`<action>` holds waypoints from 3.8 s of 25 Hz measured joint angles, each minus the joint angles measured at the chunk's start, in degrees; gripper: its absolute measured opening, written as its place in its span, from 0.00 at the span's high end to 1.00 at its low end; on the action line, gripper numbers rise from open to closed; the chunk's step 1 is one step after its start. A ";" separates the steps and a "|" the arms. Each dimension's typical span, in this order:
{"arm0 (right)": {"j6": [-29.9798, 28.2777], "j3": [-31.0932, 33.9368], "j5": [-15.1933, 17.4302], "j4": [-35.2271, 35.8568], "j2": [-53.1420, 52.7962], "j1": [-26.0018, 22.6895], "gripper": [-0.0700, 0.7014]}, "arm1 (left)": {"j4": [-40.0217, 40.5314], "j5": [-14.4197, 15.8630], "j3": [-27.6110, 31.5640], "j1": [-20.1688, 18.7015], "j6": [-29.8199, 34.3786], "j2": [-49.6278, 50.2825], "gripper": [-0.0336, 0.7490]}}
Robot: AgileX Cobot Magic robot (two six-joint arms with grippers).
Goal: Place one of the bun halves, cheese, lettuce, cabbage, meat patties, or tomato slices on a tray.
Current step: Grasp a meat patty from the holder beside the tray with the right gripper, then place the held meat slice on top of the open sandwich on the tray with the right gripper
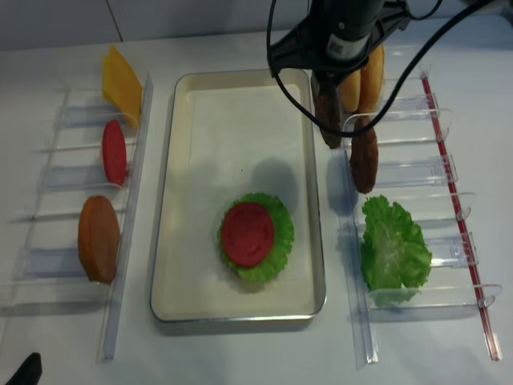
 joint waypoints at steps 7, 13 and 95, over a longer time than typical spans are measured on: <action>-3.52 -0.10 0.33 2.72 -4.52 0.00 0.71 | 0.00 0.00 0.00 0.00 0.00 0.00 0.43; -6.59 2.22 0.48 8.41 -8.65 0.00 0.71 | 0.00 0.00 0.00 0.00 0.00 0.00 0.43; -70.09 42.12 -8.10 88.52 6.86 -14.59 0.06 | 0.00 0.00 0.00 0.00 0.00 0.00 0.43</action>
